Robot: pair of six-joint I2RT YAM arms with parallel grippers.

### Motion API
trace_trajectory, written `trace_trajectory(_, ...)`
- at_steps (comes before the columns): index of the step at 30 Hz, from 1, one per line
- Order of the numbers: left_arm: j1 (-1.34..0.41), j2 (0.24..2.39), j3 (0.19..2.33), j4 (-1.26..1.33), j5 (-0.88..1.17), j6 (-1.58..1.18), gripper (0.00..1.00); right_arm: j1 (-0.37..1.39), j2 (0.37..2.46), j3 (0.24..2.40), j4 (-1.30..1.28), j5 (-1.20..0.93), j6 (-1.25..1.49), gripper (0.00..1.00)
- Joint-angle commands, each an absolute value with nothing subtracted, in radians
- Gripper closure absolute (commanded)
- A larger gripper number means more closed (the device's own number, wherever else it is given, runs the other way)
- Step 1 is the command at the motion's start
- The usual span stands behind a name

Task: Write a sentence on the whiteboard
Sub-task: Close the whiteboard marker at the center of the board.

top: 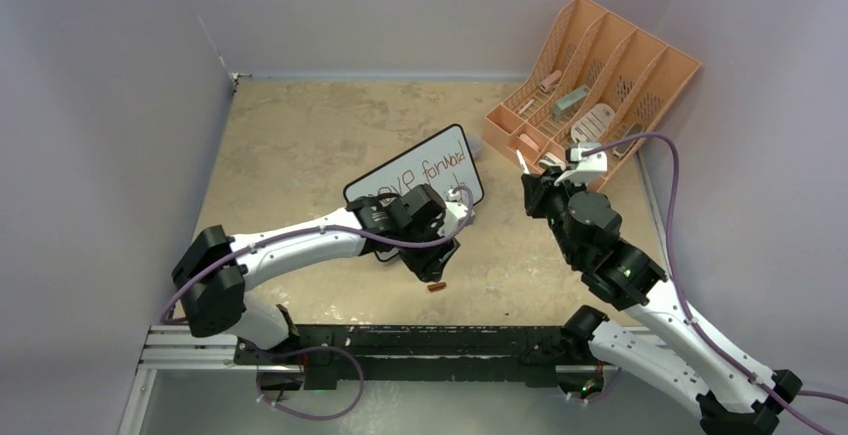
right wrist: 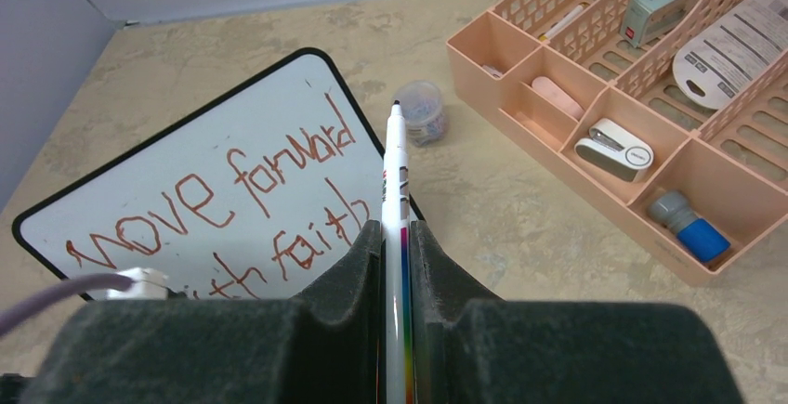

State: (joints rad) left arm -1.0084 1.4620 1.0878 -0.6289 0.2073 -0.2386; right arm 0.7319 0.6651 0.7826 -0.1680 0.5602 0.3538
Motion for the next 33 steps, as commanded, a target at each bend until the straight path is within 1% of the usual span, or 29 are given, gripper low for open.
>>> trace_trajectory(1,-1.043,1.523,1.088,-0.564,0.175,-0.194,0.55,0.727,0.660,0.779,-0.140,0.595,0.347,1.00)
trace_trajectory(9,-1.054,1.616,1.079,-0.500,0.154,-0.118,0.59,0.728,0.669,0.781,-0.144,0.601,0.350,1.00)
trace_trajectory(16,-1.054,1.691,1.080,-0.470,0.214,-0.049,0.66,0.728,0.679,0.789,-0.144,0.613,0.351,1.00)
trace_trajectory(25,-1.044,1.726,1.059,-0.477,0.269,-0.018,0.66,0.728,0.689,0.782,-0.136,0.615,0.356,1.00)
trace_trajectory(33,-1.039,1.790,1.060,-0.462,0.287,-0.007,0.70,0.727,0.702,0.784,-0.129,0.615,0.353,1.00)
